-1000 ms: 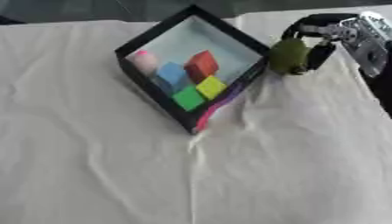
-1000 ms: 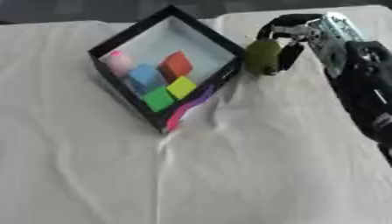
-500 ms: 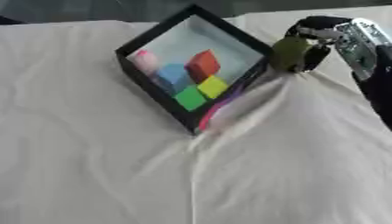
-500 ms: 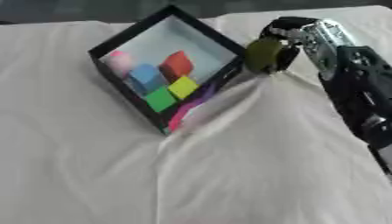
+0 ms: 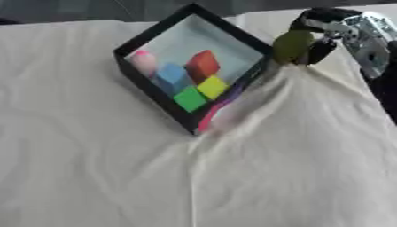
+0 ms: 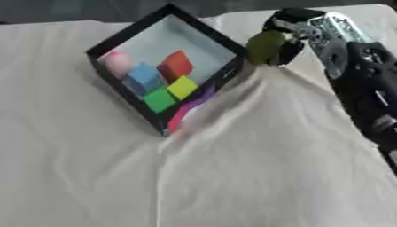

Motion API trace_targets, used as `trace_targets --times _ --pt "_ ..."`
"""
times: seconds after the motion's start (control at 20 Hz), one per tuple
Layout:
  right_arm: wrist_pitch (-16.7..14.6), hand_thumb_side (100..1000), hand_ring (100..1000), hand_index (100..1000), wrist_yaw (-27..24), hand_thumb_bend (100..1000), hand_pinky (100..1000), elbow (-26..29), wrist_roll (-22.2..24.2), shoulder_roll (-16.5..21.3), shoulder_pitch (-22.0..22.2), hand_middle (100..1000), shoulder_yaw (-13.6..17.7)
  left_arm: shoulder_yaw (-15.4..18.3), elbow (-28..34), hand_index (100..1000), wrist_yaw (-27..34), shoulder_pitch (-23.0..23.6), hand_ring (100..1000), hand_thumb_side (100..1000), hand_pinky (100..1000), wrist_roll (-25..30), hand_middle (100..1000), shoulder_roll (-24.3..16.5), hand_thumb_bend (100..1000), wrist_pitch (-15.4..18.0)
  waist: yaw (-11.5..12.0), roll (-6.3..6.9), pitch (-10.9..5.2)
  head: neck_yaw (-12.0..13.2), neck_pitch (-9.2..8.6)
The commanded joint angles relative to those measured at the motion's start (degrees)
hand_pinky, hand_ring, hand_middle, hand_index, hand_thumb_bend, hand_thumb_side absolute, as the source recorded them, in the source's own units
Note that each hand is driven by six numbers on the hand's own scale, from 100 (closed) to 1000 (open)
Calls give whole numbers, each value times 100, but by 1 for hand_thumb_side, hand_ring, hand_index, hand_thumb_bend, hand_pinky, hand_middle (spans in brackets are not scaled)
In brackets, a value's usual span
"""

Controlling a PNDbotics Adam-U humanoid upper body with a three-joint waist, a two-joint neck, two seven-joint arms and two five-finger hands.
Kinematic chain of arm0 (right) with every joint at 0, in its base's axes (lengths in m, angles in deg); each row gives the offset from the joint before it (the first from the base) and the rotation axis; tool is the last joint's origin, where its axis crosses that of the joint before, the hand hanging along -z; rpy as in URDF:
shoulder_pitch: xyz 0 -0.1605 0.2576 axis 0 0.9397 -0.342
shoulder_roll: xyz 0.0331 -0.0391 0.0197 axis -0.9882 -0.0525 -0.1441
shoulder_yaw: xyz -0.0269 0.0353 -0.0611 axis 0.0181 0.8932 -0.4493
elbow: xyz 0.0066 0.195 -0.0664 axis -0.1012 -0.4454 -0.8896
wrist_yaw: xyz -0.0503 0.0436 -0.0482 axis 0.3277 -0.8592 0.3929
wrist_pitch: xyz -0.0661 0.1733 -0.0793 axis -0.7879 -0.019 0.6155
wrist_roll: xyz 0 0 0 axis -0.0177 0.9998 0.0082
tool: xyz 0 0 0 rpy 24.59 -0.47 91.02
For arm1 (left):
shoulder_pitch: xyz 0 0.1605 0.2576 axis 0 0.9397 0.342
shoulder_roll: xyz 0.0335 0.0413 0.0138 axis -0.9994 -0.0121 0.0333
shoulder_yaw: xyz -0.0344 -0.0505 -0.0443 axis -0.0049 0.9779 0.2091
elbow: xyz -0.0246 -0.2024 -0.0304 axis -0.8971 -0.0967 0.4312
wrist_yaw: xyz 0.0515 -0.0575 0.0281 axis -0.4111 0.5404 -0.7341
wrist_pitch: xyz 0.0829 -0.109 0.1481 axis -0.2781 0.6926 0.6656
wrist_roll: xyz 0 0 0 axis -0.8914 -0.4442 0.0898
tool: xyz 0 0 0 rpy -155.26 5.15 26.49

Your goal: Pick up objects on the table and place them in the box.

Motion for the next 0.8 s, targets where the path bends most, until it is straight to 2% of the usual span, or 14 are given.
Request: trace_targets --times 0.05,0.25,0.45,0.55,0.8 --pt "93 100 719 659 -432 327 792 504 166 348 -179 584 64 45 100 827 -54 -15 802 603 814 -7 766 -165 345 4 -18 -15 -210 63 18" --pt "299 100 712 656 -1003 337 789 1313 227 531 -246 581 41 46 100 828 -79 1 802 600 814 -5 767 -194 346 8 -47 -46 -285 105 48" --pt "608 100 703 653 -1325 334 783 1988 299 453 -381 576 -41 30 100 828 -110 -24 802 596 814 11 767 -204 346 11 -42 -54 -347 121 63" --pt "744 100 703 654 -1387 321 784 2119 344 252 -475 577 -101 29 100 828 -154 -39 802 594 813 21 766 -201 341 9 -25 -44 -367 113 60" --pt "895 100 703 661 -1243 292 786 1789 426 -781 -755 583 -321 13 91 832 -372 -115 803 591 812 56 768 -133 342 -2 60 1 -394 -35 71"
